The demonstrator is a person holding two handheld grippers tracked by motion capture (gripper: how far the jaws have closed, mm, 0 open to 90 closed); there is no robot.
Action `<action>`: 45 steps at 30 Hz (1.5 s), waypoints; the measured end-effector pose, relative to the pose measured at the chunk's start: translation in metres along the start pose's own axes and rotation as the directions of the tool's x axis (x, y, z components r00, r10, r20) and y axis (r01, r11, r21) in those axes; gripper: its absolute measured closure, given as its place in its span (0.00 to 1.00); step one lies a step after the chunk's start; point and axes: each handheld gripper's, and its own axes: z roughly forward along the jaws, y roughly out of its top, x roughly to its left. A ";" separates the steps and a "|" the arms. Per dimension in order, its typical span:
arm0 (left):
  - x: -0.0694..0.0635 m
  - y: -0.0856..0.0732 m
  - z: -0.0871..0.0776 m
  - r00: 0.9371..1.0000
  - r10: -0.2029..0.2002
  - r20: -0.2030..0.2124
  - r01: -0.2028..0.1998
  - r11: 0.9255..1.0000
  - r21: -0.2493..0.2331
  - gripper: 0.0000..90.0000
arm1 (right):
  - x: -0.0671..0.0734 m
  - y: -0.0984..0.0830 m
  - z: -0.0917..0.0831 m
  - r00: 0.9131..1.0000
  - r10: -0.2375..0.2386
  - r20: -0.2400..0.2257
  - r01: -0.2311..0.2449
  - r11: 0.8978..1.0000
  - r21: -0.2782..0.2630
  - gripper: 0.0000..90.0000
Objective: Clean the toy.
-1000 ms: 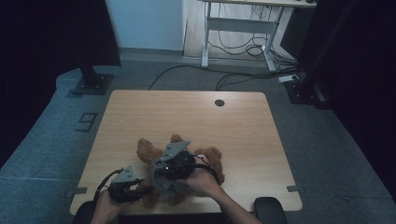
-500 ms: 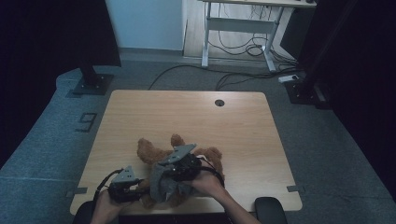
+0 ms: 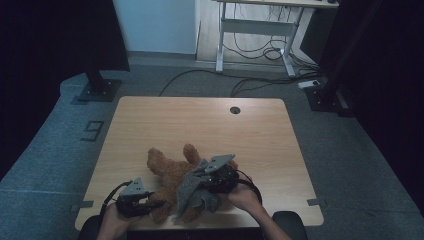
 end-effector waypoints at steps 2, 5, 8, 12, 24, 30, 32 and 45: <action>0.000 0.000 0.000 1.000 -0.001 0.000 0.001 1.000 -0.002 0.70 | 0.000 0.002 -0.002 1.000 -0.008 0.008 0.008 1.000 0.005 0.77; 0.000 0.000 0.000 1.000 -0.003 -0.002 0.003 1.000 -0.002 0.70 | 0.003 0.017 -0.009 0.998 -0.051 0.043 0.051 0.999 -0.002 0.77; 0.000 0.000 0.000 1.000 0.001 -0.005 -0.001 1.000 -0.002 0.70 | 0.000 0.050 -0.014 0.993 -0.089 0.071 0.093 0.995 -0.043 0.77; 0.000 0.000 0.000 1.000 0.001 -0.005 -0.001 1.000 -0.002 0.70 | -0.005 0.075 -0.005 0.994 -0.090 0.058 0.094 0.993 -0.066 0.77; 0.000 0.000 0.001 1.000 -0.006 -0.008 0.006 1.000 0.003 0.70 | -0.014 0.091 0.066 0.995 -0.082 0.048 0.081 0.996 0.026 0.77; -0.001 0.000 0.002 1.000 -0.008 -0.011 0.009 1.000 0.008 0.71 | -0.023 0.070 0.053 0.999 -0.020 0.047 0.020 1.000 -0.002 0.77; 0.000 0.000 0.002 1.000 -0.011 -0.009 0.011 1.000 0.008 0.71 | -0.024 0.064 0.049 0.999 -0.014 0.053 0.014 1.000 -0.004 0.77; 0.000 -0.001 0.002 1.000 -0.017 -0.005 0.017 1.000 0.004 0.71 | -0.047 0.034 0.036 0.994 0.045 0.102 -0.050 0.998 0.047 0.77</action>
